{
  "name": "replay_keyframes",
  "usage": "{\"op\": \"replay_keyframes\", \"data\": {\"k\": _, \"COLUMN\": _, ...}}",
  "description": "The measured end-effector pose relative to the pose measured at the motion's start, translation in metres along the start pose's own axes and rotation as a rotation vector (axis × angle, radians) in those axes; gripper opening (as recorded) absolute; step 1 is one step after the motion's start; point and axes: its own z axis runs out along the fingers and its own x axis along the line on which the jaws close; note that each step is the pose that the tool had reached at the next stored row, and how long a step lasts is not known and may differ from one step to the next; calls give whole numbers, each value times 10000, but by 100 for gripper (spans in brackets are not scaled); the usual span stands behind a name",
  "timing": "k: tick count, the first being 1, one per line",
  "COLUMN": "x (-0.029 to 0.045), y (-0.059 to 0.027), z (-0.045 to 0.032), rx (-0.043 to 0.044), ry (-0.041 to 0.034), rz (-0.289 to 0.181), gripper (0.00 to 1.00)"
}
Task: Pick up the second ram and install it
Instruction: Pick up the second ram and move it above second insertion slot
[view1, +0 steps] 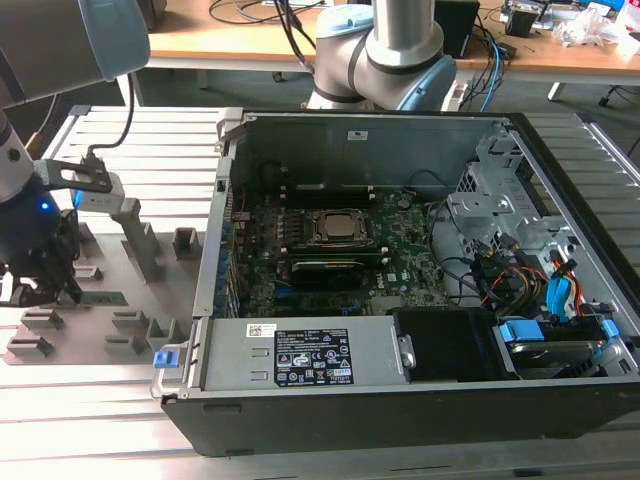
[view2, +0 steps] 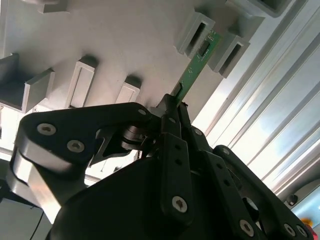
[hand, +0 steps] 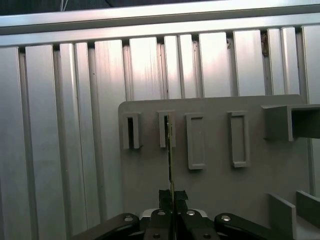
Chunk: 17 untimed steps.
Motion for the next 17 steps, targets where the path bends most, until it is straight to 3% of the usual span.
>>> {"op": "replay_keyframes", "data": {"k": 17, "x": 3, "y": 3, "z": -239, "rx": -1, "ry": 0, "rz": 0, "gripper": 14}}
